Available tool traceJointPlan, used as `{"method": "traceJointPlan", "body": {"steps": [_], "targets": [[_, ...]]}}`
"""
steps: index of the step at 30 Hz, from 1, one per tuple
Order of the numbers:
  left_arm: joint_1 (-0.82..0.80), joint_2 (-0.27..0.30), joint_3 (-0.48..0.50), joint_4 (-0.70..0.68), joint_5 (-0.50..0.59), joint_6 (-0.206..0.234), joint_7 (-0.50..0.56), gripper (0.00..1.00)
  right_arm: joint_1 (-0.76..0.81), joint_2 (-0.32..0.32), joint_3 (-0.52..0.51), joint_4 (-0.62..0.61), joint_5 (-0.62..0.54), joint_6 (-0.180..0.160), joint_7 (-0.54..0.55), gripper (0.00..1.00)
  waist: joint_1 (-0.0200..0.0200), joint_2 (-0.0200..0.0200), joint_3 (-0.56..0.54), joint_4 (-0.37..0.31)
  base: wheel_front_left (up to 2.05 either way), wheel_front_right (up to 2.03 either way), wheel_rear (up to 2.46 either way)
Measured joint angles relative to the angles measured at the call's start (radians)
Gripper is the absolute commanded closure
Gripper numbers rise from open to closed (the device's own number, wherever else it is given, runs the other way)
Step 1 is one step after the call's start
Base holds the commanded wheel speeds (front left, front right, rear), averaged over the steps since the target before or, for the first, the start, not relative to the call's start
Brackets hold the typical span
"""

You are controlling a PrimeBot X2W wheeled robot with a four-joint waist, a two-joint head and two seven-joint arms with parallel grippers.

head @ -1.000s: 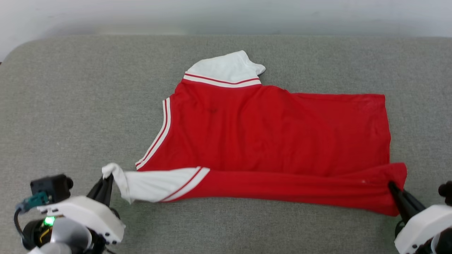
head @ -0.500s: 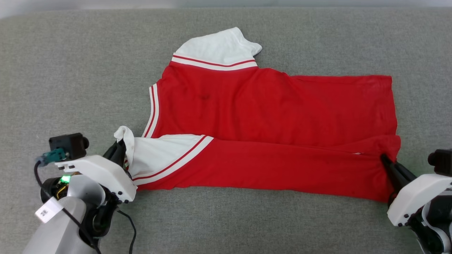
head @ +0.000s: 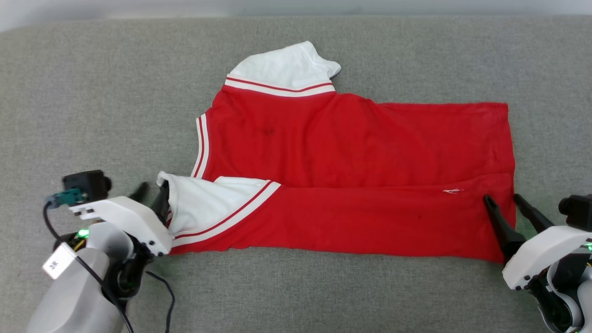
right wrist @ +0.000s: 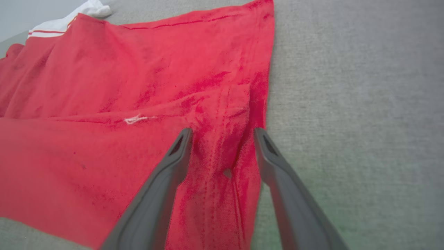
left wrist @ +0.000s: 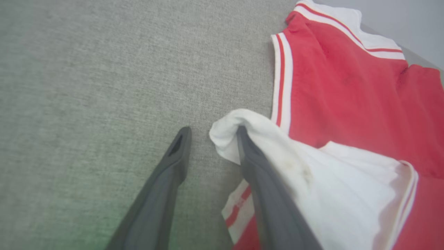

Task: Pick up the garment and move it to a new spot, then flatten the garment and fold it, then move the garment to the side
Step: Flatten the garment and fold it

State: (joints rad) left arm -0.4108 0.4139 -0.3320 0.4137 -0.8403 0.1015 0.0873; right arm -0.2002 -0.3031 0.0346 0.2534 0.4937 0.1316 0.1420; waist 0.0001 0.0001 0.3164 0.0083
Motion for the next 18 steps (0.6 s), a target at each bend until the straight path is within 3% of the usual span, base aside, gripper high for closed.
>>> {"method": "traceJointPlan", "body": {"steps": [6,10,13,18], "targets": [[0.035,0.033,0.047,-0.039,0.01,0.065,-0.055,0.0,0.036,0.015,-0.039,-0.051,-0.041,-0.001,-0.1,0.0,0.0,0.0,-0.054,-0.003,0.0,0.0,0.0],[0.07,0.081,0.059,-0.105,0.01,0.08,-0.034,0.0,0.069,0.045,-0.07,-0.097,-0.085,-0.001,-0.124,0.0,0.0,-0.0001,-0.078,-0.01,0.0,0.0,0.0],[0.097,0.124,0.046,-0.183,0.009,0.072,0.027,0.0,0.099,0.071,-0.088,-0.136,-0.109,-0.001,-0.121,0.0,-0.0001,0.0,-0.09,-0.013,0.0,0.0,0.0],[0.138,0.238,0.006,-0.384,-0.019,0.052,0.236,0.0,0.136,0.11,-0.113,-0.206,-0.136,-0.001,-0.094,0.0,-0.0001,0.0,-0.101,-0.021,0.0,0.0,0.0]]}}
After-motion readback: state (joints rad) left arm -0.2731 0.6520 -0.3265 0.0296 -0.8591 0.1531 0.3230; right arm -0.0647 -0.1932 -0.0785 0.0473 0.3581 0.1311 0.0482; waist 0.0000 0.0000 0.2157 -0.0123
